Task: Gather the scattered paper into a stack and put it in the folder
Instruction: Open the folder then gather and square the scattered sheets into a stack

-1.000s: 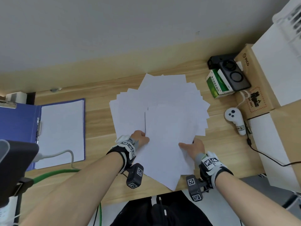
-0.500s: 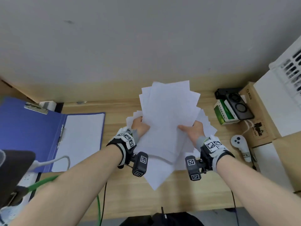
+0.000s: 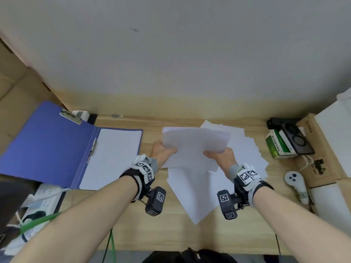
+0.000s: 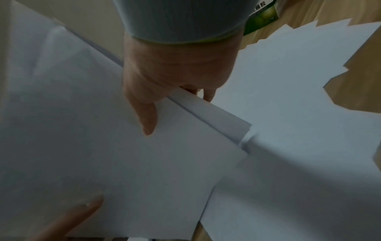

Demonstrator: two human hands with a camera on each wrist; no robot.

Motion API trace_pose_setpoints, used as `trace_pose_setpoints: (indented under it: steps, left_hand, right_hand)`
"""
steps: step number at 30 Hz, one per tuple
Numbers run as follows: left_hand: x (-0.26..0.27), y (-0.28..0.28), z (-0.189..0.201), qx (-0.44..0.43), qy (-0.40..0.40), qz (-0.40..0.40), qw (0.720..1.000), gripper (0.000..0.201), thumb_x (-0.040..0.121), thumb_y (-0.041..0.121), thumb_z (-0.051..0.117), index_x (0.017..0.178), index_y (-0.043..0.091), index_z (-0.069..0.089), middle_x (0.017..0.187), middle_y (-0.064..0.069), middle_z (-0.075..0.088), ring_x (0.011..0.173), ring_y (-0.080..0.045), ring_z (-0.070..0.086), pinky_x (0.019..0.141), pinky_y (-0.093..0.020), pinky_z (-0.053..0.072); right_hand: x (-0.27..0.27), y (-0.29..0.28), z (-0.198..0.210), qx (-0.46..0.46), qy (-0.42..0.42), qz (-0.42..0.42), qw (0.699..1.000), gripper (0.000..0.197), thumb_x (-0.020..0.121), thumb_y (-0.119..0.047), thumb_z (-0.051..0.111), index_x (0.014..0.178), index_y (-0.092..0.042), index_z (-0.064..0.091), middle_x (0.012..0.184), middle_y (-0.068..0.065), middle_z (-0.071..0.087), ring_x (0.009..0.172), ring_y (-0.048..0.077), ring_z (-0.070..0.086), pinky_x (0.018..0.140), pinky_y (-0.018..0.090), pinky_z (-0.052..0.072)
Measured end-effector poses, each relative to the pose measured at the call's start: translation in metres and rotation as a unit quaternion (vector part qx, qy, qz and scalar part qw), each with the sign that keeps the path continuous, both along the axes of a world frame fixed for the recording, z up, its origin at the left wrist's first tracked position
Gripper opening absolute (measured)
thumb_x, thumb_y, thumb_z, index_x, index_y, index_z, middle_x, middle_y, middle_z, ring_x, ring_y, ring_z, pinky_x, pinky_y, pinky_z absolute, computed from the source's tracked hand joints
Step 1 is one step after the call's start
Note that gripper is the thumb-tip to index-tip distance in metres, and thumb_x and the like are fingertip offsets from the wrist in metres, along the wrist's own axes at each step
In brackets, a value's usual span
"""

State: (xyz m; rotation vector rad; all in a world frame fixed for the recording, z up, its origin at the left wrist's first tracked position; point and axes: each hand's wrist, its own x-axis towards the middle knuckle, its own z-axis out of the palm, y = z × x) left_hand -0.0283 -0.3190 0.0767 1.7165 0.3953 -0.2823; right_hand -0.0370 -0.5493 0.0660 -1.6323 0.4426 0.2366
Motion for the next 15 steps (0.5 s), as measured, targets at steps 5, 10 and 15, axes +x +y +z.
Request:
trace_pose_setpoints:
  steps: [5, 10, 15]
  left_hand:
    - [0.006, 0.003, 0.019, -0.042, 0.000, 0.036, 0.998, 0.015, 0.075, 0.002, 0.070, 0.080, 0.015, 0.066, 0.083, -0.001, 0.069, 0.074, -0.014, 0.066, 0.073, -0.027, 0.055]
    - [0.009, 0.016, 0.036, -0.072, -0.048, 0.031, 0.996, 0.028, 0.072, -0.002, 0.069, 0.096, 0.012, 0.066, 0.094, -0.006, 0.071, 0.086, -0.021, 0.069, 0.080, -0.034, 0.056]
    - [-0.021, 0.019, 0.021, -0.012, -0.030, 0.030, 0.999, 0.026, 0.075, -0.001, 0.072, 0.093, 0.015, 0.064, 0.096, -0.004, 0.069, 0.083, -0.016, 0.066, 0.067, -0.021, 0.053]
  right_hand:
    - [0.008, 0.014, 0.014, 0.002, -0.025, -0.010, 1.000, 0.021, 0.074, 0.000, 0.081, 0.089, -0.012, 0.073, 0.092, 0.006, 0.075, 0.083, 0.022, 0.072, 0.077, 0.033, 0.056]
    - [0.007, 0.017, 0.021, 0.021, -0.042, -0.019, 0.999, 0.022, 0.074, -0.003, 0.082, 0.092, -0.013, 0.073, 0.089, 0.001, 0.076, 0.081, 0.016, 0.073, 0.073, 0.028, 0.056]
    - [-0.022, 0.015, -0.002, 0.029, -0.001, 0.004, 1.000, 0.022, 0.072, -0.003, 0.083, 0.092, -0.008, 0.074, 0.092, 0.005, 0.076, 0.088, 0.022, 0.073, 0.069, 0.023, 0.055]
